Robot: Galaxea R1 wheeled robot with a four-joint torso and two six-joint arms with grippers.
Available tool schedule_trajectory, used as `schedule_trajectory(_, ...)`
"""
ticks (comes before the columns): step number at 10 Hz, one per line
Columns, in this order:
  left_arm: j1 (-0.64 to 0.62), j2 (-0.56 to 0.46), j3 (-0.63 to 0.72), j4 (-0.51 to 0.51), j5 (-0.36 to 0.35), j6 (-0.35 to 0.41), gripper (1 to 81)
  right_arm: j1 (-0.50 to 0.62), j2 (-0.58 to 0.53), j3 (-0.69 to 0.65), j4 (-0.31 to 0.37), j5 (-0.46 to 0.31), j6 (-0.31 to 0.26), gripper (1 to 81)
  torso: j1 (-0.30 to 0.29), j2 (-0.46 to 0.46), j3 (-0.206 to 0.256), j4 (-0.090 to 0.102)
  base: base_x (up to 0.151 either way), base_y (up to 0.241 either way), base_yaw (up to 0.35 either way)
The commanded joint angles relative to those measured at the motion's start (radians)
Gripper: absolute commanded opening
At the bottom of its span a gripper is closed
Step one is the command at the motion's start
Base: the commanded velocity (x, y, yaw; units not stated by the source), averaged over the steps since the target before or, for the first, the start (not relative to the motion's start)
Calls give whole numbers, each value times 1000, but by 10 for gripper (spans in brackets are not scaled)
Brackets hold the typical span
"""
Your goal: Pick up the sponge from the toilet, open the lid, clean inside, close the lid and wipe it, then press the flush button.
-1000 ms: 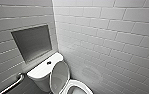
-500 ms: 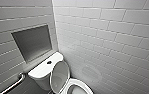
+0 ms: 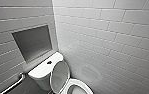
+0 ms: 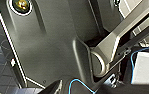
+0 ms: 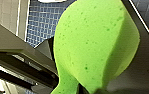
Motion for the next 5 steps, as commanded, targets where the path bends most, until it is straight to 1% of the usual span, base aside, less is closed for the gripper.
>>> schedule_trajectory(1,-29,-31,-14,16,21,-67,811,17,-2,-24,-26,-70,-2,10,0,0,0,0,0,0,0)
schedule_trajectory(2,-31,-11,-19,16,37,-10,811,19,-2,-24,-26,-71,-2,10,0,0,0,0,0,0,0)
schedule_trajectory(3,-11,13,-28,-18,119,98,811,20,-2,-26,-26,-71,-2,10,0,0,0,0,0,0,0)
schedule_trajectory(4,16,59,-36,-132,240,219,811,22,-4,-26,-24,-71,-1,10,0,0,0,0,0,0,0)
schedule_trajectory(5,30,99,-39,-204,338,304,811,23,-2,-27,-24,-71,-1,10,0,0,0,0,0,0,0)
